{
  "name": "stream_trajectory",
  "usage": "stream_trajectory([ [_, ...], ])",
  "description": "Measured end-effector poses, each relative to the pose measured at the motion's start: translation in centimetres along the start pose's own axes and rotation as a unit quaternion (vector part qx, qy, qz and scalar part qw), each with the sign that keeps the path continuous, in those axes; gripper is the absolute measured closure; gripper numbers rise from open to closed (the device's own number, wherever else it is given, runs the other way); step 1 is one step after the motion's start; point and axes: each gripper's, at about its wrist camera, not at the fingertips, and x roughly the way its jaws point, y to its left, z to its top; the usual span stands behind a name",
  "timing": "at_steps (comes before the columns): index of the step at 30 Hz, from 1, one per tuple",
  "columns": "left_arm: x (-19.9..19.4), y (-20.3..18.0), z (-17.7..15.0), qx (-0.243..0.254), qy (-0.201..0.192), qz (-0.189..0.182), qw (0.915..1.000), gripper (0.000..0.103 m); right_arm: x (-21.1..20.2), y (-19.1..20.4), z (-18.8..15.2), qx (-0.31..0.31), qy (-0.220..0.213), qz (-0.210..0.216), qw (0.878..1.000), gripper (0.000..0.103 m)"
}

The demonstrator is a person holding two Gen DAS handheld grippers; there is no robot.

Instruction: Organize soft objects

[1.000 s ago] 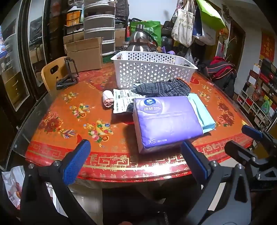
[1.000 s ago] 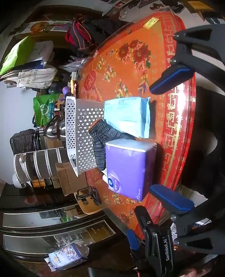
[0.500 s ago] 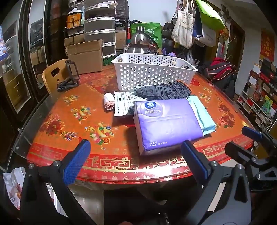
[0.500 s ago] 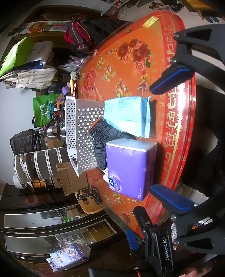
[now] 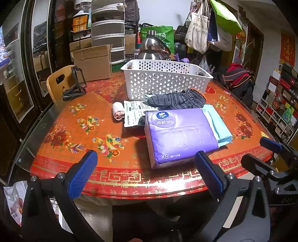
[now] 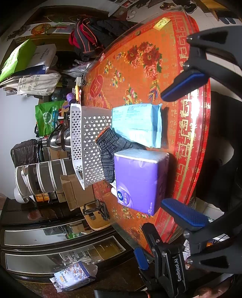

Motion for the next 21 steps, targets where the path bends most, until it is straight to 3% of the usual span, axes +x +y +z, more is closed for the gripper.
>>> stream_trajectory([
  [21,-0.37,0.43,0.26,-0.001,-0.007,0.005,1.0,0.0,0.02,-0.12,0.01,0.002,0.001,0.002,1.0,0.0],
])
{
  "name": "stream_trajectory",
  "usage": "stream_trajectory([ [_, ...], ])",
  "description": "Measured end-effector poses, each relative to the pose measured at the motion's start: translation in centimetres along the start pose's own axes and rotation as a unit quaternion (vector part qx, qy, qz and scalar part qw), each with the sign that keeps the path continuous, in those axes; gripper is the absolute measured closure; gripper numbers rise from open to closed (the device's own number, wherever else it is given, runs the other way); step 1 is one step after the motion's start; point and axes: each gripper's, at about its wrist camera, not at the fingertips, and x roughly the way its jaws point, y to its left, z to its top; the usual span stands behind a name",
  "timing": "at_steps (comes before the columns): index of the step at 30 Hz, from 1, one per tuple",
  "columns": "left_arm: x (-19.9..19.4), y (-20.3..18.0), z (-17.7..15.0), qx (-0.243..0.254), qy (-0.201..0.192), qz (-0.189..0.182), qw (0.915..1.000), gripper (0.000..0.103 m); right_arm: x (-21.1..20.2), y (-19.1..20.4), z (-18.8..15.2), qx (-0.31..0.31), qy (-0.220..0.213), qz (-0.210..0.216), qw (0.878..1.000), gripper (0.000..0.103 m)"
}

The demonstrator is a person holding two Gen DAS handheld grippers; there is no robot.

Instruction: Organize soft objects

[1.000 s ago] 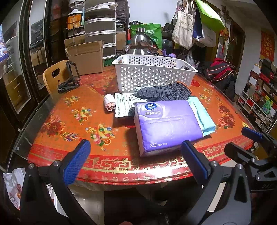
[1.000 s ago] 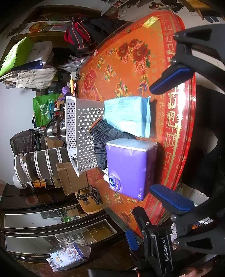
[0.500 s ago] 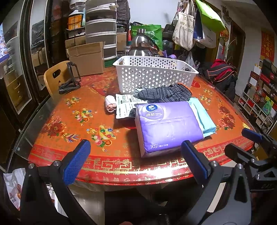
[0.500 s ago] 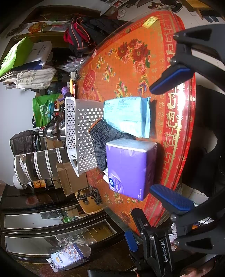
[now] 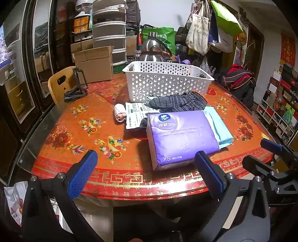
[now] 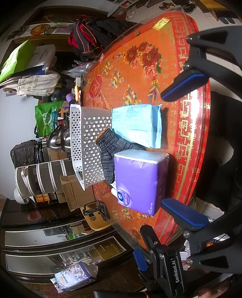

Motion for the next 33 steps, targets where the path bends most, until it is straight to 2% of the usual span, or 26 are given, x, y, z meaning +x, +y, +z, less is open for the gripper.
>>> stream_trajectory([
  [26,-0.2,0.1,0.1,-0.003,-0.003,-0.006,1.0,0.0,-0.1,-0.2,0.3,0.001,-0.001,-0.003,1.0,0.0],
  [30,0.1,0.7,0.4,-0.007,-0.004,-0.022,0.9997,0.0,-0.1,-0.2,0.3,-0.001,-0.013,-0.002,1.0,0.0],
  [32,0.0,1.3,0.6,-0.01,-0.013,-0.053,0.9984,0.0,-0.3,-0.4,0.4,-0.002,-0.034,0.004,0.999,0.0],
  [33,-0.2,1.7,0.8,-0.011,-0.025,-0.062,0.9977,0.0,-0.2,-0.5,0.5,-0.002,-0.04,-0.006,0.999,0.0],
])
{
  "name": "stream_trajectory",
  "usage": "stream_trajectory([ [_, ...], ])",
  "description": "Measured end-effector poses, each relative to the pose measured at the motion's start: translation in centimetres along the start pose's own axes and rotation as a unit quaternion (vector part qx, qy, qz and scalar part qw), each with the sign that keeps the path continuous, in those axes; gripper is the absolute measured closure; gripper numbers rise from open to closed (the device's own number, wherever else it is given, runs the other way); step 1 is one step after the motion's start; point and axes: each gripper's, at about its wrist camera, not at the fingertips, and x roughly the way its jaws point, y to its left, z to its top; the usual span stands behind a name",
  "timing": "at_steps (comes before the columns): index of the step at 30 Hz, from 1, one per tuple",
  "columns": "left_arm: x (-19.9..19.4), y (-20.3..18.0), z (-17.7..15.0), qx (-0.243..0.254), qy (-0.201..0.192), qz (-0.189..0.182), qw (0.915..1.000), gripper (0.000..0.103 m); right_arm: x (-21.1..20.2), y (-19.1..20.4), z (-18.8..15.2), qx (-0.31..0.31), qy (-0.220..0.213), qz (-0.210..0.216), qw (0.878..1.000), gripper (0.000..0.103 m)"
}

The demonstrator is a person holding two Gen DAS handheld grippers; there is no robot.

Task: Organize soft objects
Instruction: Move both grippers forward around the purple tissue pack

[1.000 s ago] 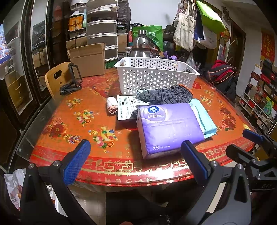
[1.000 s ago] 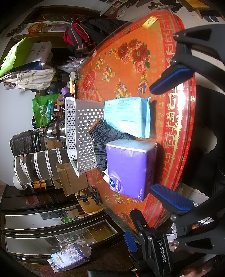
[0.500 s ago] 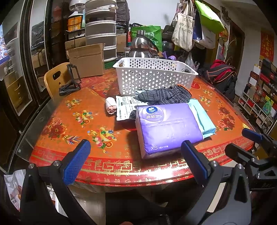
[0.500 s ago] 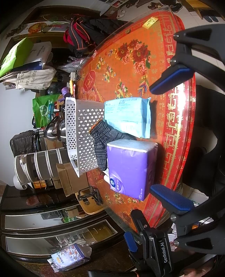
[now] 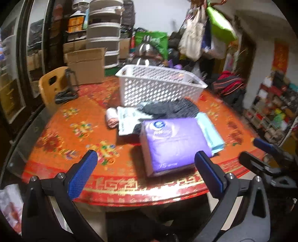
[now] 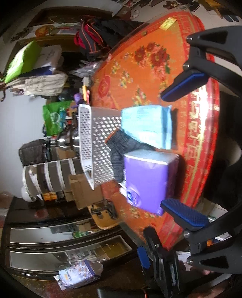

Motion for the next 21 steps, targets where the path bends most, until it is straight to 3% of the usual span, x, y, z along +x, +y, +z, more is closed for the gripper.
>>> stream_trajectory([
  [2,-0.2,0.6,0.1,0.002,-0.014,-0.001,0.9999,0.0,0.6,-0.3,0.0,-0.003,0.004,-0.015,1.0,0.0],
  [5,0.1,1.8,0.1,-0.011,-0.019,-0.02,0.9995,0.0,1.4,-0.8,-0.2,0.009,0.016,0.001,1.0,0.0],
  [9,0.9,2.8,-0.7,-0.004,-0.014,-0.012,0.9998,0.0,1.8,-0.6,-0.3,0.001,0.01,0.004,1.0,0.0],
  [14,3.5,2.7,-3.2,0.026,0.008,-0.012,0.9996,0.0,3.3,0.7,-1.1,-0.04,0.018,0.041,0.998,0.001],
  [17,4.7,2.2,-4.2,0.038,0.011,-0.01,0.9992,0.002,4.4,1.2,-1.8,-0.05,0.022,0.056,0.997,0.004],
  [21,5.5,1.8,-4.9,0.039,0.003,-0.017,0.9991,0.006,5.5,1.1,-2.2,-0.04,0.024,0.055,0.997,0.017],
])
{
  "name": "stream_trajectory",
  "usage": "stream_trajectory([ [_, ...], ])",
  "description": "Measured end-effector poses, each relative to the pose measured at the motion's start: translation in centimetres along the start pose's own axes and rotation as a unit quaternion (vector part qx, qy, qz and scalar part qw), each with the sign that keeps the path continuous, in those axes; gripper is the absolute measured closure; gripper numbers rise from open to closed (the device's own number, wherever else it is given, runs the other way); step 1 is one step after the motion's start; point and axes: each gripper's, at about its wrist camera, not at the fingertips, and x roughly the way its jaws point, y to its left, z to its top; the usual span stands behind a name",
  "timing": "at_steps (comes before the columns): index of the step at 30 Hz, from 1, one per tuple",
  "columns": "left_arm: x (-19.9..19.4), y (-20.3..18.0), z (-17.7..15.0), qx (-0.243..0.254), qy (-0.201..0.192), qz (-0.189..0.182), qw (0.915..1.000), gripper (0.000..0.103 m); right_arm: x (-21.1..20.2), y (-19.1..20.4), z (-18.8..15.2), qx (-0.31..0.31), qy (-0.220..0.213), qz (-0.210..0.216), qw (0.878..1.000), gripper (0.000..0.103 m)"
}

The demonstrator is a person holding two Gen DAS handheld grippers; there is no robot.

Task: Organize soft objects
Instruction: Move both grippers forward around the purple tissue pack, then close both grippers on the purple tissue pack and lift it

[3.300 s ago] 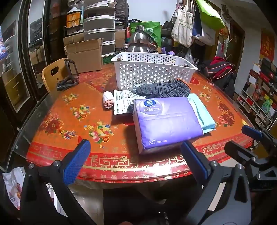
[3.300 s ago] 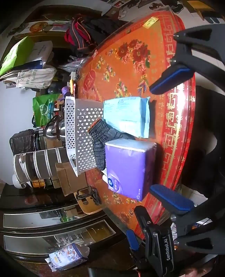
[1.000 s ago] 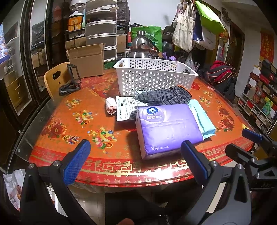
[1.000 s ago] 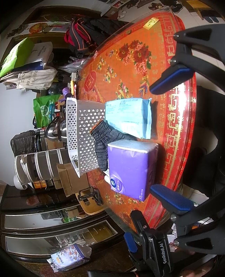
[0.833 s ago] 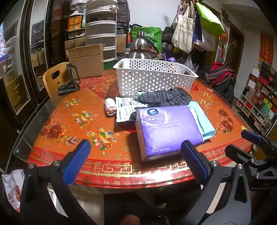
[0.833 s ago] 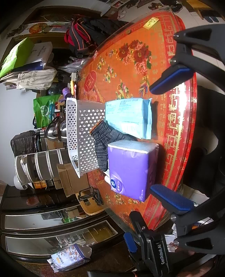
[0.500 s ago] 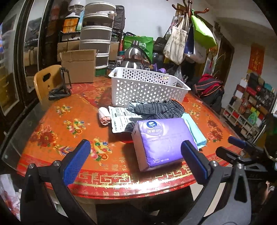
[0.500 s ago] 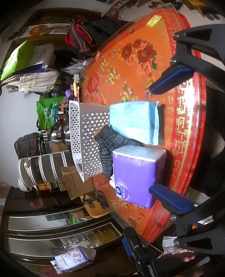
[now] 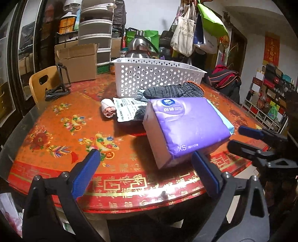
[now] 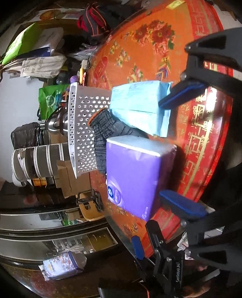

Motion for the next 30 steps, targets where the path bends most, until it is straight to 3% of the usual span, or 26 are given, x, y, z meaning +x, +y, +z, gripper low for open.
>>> stream_trajectory([
  [4,0.9,-0.7,-0.3,0.016,0.0,-0.015,0.9998,0.015,0.9,0.5,-0.4,-0.011,-0.005,0.013,1.0,0.021],
  [6,1.4,-1.1,-0.5,0.023,-0.002,-0.019,0.9996,0.024,1.5,1.0,-0.4,-0.027,-0.008,0.016,0.999,0.027],
  [8,2.0,-1.2,-0.5,0.023,0.001,-0.026,0.9994,0.028,2.0,1.5,-0.3,-0.044,-0.008,0.014,0.999,0.034],
  [13,2.6,-1.6,-0.8,0.03,-0.007,-0.039,0.9988,0.03,2.3,2.0,-0.3,-0.053,-0.015,0.017,0.998,0.037],
  [17,3.2,-2.2,-0.7,0.036,-0.001,-0.07,0.9969,0.053,2.4,2.3,-0.4,-0.053,-0.015,0.034,0.998,0.047],
  [30,3.4,-1.3,-0.2,0.022,-0.002,-0.106,0.9941,0.062,2.1,1.5,-0.3,-0.048,-0.015,0.049,0.998,0.062],
])
